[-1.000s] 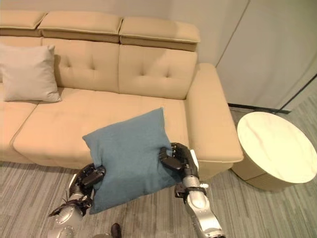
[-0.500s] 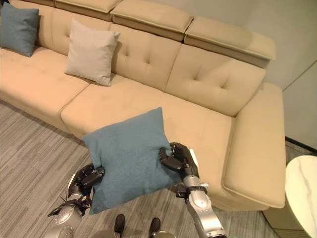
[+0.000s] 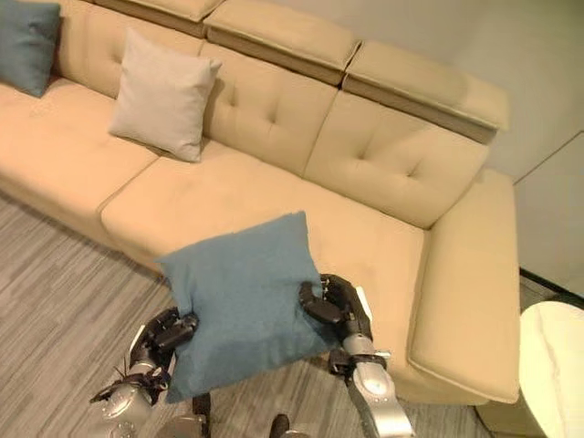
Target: Pick up all the scattered cushions and arrange them neatly on the sofa.
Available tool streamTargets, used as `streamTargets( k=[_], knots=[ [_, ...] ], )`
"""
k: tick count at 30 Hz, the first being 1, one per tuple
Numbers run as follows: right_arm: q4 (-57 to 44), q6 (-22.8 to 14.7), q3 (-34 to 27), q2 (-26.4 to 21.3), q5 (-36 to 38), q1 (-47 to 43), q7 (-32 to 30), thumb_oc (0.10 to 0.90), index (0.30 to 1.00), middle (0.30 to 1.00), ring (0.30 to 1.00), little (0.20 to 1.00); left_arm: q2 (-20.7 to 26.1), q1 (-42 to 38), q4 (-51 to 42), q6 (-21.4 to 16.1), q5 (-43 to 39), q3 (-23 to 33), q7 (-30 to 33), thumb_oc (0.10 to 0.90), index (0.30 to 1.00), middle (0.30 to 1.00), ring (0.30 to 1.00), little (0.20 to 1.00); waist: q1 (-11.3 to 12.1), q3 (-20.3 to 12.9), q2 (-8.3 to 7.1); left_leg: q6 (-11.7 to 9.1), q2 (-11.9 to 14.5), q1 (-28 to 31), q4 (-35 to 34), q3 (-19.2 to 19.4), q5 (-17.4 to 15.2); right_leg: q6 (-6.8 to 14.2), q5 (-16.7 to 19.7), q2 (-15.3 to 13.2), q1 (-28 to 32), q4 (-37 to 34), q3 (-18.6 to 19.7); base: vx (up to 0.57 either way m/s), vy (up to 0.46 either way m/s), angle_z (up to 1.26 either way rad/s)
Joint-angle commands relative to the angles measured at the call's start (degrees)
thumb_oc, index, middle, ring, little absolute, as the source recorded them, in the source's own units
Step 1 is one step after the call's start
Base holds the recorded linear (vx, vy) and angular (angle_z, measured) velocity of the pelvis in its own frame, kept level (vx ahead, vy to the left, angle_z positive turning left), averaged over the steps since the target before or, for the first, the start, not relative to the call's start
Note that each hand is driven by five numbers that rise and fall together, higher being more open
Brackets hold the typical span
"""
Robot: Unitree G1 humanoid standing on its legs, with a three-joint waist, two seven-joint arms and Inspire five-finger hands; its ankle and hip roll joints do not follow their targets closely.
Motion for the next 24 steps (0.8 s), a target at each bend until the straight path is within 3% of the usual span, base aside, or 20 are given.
streamTargets(
  k=[1, 2, 5, 9, 13, 15, 16, 17, 18, 20, 22, 24],
  knots=[
    [-9.43, -8.66, 1.89, 2.16, 2.3, -8.36, 4.34, 0.4, 0.3, 0.3, 0.3, 0.3, -0.7, -3.7, -11.62, -6.58, 4.66, -0.21, -6.08, 0.4, 0.3, 0.3, 0.3, 0.3, 1.22, -3.97, 1.37, -0.95, 1.33, 2.91, 4.18, -1.33, -9.13, 3.57, 3.75, 2.42, -4.01, 10.18, 1.31, 0.22, 0.257, -0.32],
    [-9.49, -8.49, 2.11, 2.49, 2.12, -8.1, 4.82, 0.4, 0.3, 0.3, 0.3, 0.3, -0.68, -3.37, -11.65, -6.57, 4.87, -0.01, -6.28, 0.4, 0.3, 0.3, 0.3, 0.3, 1.01, -3.79, 1.66, -0.38, 0.94, 4.64, 3.83, -1.3, -9.98, 3.63, 4.21, 2.27, -5.91, 11.82, 1.41, 0.21, 0.165, -0.26],
    [-9.32, -8.35, 2.19, 1.98, 1.58, -8.23, 4.97, 0.4, 0.3, 0.3, 0.3, 0.3, -1.26, -2.52, -11.37, -6.48, 4.65, -0.07, -6.62, 0.4, 0.3, 0.3, 0.3, 0.3, 0.46, -3.99, 1.66, -0.12, -0.07, 6.97, 2.27, -1.89, -10.73, 2.48, 3.53, 3.65, -7.38, 6.7, 1.34, 0.19, 0.066, -0.06],
    [-9.4, -8.57, 2.14, 2.04, 1.9, -8.53, 4.62, 0.4, 0.3, 0.3, 0.3, 0.3, -1.75, -2.8, -10.8, -6.48, 4.48, 0.14, -6.43, 0.4, 0.3, 0.3, 0.3, 0.3, 0.12, -3.53, 1.18, -0.37, -1.16, 8.62, 2.1, -2.27, -12.09, 2.92, 6.58, 2.64, -9.41, -1.79, -2.67, 0.18, -0.012, 0.14],
    [-9.19, -8.9, 0.22, 1.74, 1.61, -6.5, 4.65, 0.4, 0.3, 0.3, 0.3, 0.3, -3.39, -3.78, -9.28, -6.84, 3.67, -0.86, -7.94, 0.4, 0.3, 0.3, 0.3, 0.3, -1.27, -4.98, 0.28, -2.67, -1.68, 9.67, 4.71, -3.05, -14.25, 2.17, 6.54, 4.03, -6.65, -5.89, -1.36, 0.22, -0.07, 0.23],
    [-9.18, -8.99, -0.15, 1.47, 1.84, -5.88, 4.62, 0.4, 0.3, 0.3, 0.3, 0.3, -3.59, -3.85, -9.01, -6.72, 3.57, -1.36, -8.47, 0.4, 0.3, 0.3, 0.3, 0.3, -1.88, -5.44, 0.16, -3.64, -0.93, 9.16, 7.89, -2.77, -14.39, 1.66, 6.4, 4.31, -4.96, -7.18, -2.26, 0.16, -0.112, 0.72],
    [-9.47, -9.08, -1.01, 0.83, 2.27, -5.12, 4.4, 0.4, 0.3, 0.3, 0.3, 0.3, -4.03, -4.0, -8.96, -6.4, 3.54, -2.25, -8.79, 0.4, 0.3, 0.3, 0.3, 0.3, -2.69, -5.37, -0.13, -6.24, 1.36, 5.16, 18.77, -1.66, -12.02, 0.33, 6.11, 4.9, -2.24, -8.78, -2.64, 0.15, -0.163, 0.91],
    [-9.51, -9.16, -1.12, 0.05, 2.61, -5.12, 3.93, 0.4, 0.3, 0.3, 0.3, 0.3, -4.32, -3.97, -9.02, -6.06, 3.58, -2.58, -8.76, 0.4, 0.3, 0.3, 0.3, 0.3, -2.53, -4.58, -0.3, -7.5, 3.2, 1.0, 27.55, -1.15, -10.16, -1.19, 5.39, 5.62, -0.37, -10.06, -2.46, 0.17, -0.171, 0.65],
    [-9.42, -9.09, -1.03, -0.12, 2.96, -5.08, 3.82, 0.4, 0.3, 0.3, 0.3, 0.3, -4.52, -3.92, -8.93, -6.0, 3.52, -2.34, -8.64, 0.4, 0.3, 0.3, 0.3, 0.3, -2.34, -4.48, -0.26, -7.19, 3.78, 0.01, 28.79, -0.94, -10.05, -1.66, 4.87, 5.97, 0.31, -10.58, -2.41, 0.09, -0.084, -0.03],
    [-9.42, -8.91, -1.05, -0.37, 3.29, -5.02, 3.95, 0.4, 0.3, 0.3, 0.3, 0.3, -4.62, -3.7, -9.11, -5.67, 3.45, -2.13, -8.74, 0.4, 0.3, 0.3, 0.3, 0.3, -1.95, -4.22, -0.57, -6.28, 4.11, -2.25, 28.25, -1.94, -10.6, -1.81, 4.27, 6.08, 1.05, -11.39, -1.53, 0.09, -0.008, -0.53],
    [-9.28, -9.05, -1.33, -0.39, 3.51, -4.93, 3.69, 0.4, 0.3, 0.3, 0.3, 0.3, -4.38, -3.53, -9.21, -5.42, 3.77, -2.43, -8.97, 0.4, 0.3, 0.3, 0.3, 0.3, -1.49, -4.23, -1.14, -5.21, 4.08, -3.5, 21.62, -3.44, -12.25, -1.31, 3.72, 5.97, 1.93, -12.08, -0.15, 0.14, 0.044, -0.52],
    [-8.84, -8.98, -1.15, -0.43, 3.62, -5.16, 3.53, 0.4, 0.3, 0.3, 0.3, 0.3, -4.44, -3.81, -9.22, -5.52, 3.59, -2.55, -8.79, 0.4, 0.3, 0.3, 0.3, 0.3, -0.84, -4.05, -0.82, -5.53, 3.51, -5.15, 16.13, -5.75, -9.93, -1.22, 3.23, 6.57, 2.69, -12.66, 1.03, 0.1, 0.074, -0.37]
  ],
)
